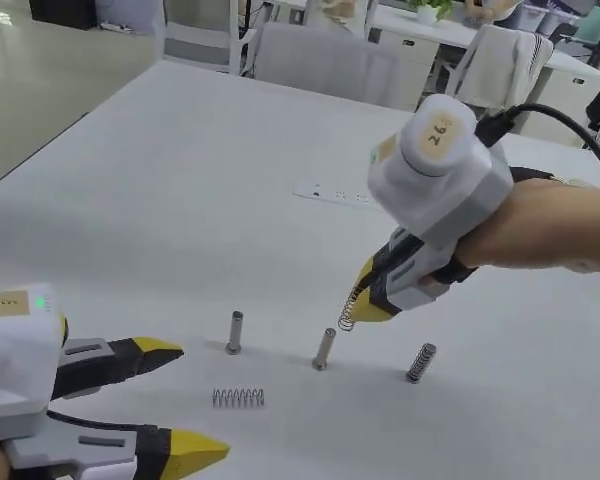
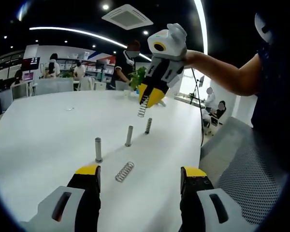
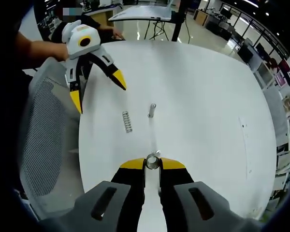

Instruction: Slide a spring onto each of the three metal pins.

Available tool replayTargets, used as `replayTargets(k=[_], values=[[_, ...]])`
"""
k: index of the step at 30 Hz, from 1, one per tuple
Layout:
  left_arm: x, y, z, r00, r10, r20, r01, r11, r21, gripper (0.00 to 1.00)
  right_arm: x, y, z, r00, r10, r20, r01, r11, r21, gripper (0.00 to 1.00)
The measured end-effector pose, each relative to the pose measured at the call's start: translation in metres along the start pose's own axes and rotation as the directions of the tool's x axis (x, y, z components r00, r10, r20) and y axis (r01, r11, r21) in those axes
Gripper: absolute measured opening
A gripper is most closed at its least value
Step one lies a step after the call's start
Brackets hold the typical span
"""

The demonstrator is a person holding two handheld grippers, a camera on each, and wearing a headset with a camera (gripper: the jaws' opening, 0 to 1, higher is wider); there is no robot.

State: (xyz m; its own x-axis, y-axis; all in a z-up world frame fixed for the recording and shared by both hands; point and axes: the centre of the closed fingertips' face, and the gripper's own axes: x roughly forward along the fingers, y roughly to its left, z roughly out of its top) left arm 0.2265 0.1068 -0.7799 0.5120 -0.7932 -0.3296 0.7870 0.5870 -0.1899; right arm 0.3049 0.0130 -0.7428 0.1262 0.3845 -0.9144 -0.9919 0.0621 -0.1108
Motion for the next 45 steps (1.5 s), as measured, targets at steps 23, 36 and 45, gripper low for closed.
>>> replayTargets(k=[23,36,45], values=[[0.001,0.002,0.0,1.0,0.001,0.002,-0.001,1.0,-0.008,0.62,0.03,-0.013,-0.008,0.9994,0.022,-0.028,-0.021,0.999,0.029,0.08],[0.0,0.003,-0.001,1.0,-0.001,0.0,0.001,1.0,-0.014,0.61,0.034,-0.013,-0.01,0.9991,0.026,-0.033,-0.025,0.999,0.033,0.08],[-0.001,0.004,-0.002,1.0,0.001,-0.002,-0.001,1.0,-0.016,0.6,0.043,-0.012,-0.012,0.9986,0.033,-0.042,-0.032,0.999,0.037,0.08]])
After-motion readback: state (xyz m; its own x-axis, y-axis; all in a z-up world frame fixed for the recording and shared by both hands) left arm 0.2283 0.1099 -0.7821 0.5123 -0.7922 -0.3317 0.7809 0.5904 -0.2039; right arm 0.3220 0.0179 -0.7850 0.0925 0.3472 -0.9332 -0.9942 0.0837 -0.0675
